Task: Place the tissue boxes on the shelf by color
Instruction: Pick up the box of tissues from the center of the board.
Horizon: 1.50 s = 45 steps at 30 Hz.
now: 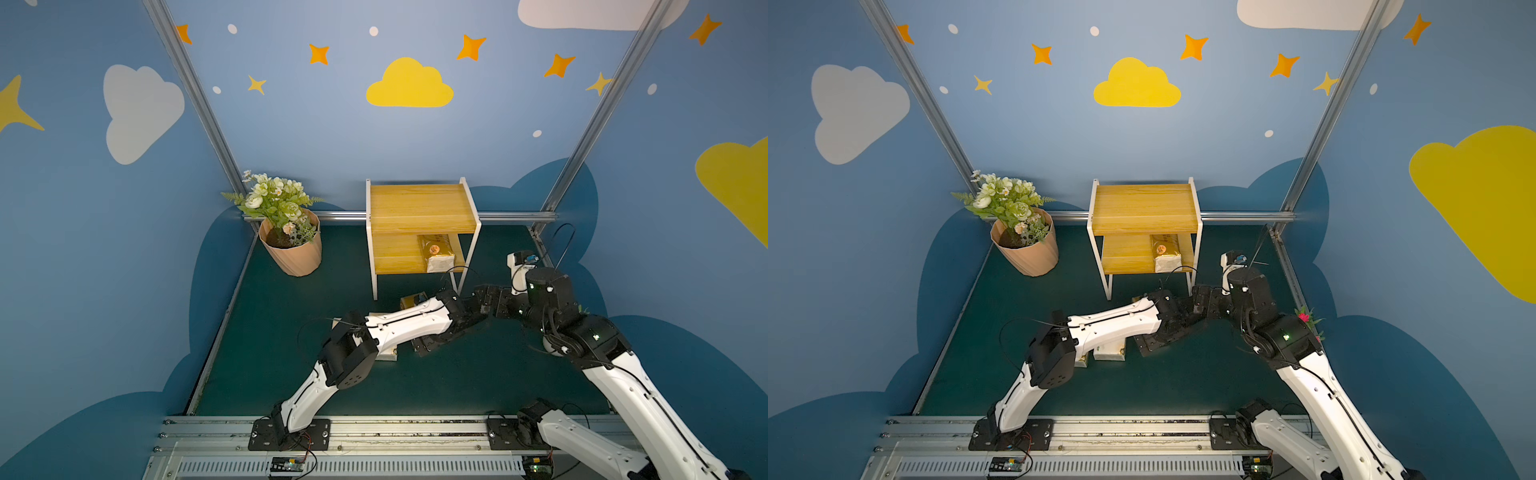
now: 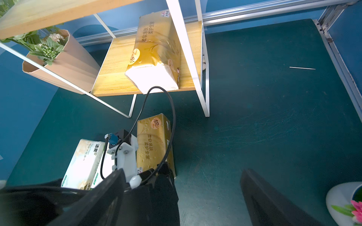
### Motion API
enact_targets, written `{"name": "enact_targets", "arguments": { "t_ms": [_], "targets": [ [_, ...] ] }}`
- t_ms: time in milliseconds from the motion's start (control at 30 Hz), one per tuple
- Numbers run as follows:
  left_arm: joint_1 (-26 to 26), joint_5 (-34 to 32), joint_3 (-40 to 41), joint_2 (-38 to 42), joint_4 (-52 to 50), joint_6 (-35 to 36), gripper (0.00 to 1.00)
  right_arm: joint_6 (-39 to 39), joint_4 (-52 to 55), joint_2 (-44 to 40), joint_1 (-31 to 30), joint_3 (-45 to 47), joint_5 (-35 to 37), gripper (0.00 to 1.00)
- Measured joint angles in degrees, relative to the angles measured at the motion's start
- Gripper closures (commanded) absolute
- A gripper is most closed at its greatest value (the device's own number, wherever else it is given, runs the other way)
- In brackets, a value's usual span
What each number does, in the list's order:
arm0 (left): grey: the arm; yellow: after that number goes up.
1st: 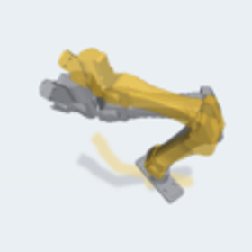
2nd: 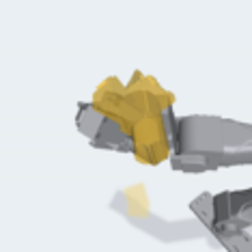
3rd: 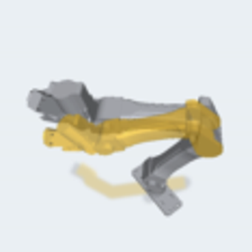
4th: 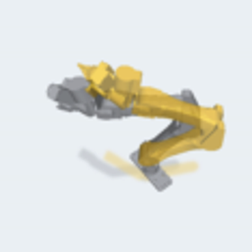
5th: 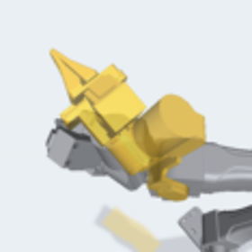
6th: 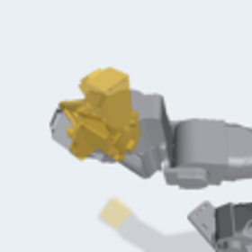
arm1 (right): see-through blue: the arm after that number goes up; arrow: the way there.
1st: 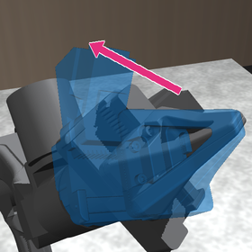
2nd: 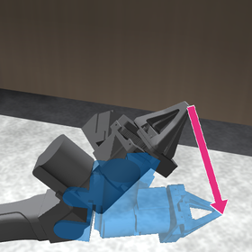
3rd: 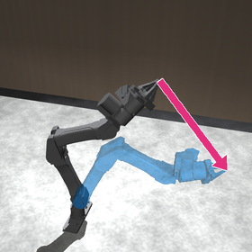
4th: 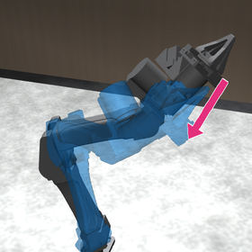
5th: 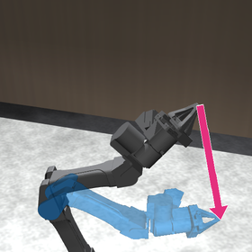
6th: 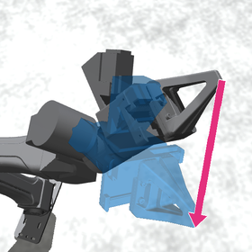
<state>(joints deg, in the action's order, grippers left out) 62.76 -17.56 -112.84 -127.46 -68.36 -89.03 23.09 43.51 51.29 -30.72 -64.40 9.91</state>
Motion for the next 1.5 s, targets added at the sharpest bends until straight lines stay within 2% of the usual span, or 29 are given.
{"name": "enact_targets", "arguments": {
  "t_ms": [300,733,1233,1500],
  "targets": [
    [-0.5,-0.2,-2.1,0.0,-3.2,0.7,0.0,0.1,-0.2,0.1,0.1,0.0,-0.1,0.02],
    [-4.0,0.2,-3.2,-1.0,-4.1,4.2,0.0,-1.0,-1.2,-0.4,0.3,-0.3,0.2,0.02],
    [-4.1,2.3,-4.0,-3.4,-0.5,7.0,0.0,-1.5,-1.2,-0.3,0.4,-0.3,1.0,0.02],
    [-3.2,-0.2,-4.4,-3.4,-1.3,8.9,0.0,-1.6,-1.3,-0.3,0.3,-0.3,1.0,0.02]
  ]
}}
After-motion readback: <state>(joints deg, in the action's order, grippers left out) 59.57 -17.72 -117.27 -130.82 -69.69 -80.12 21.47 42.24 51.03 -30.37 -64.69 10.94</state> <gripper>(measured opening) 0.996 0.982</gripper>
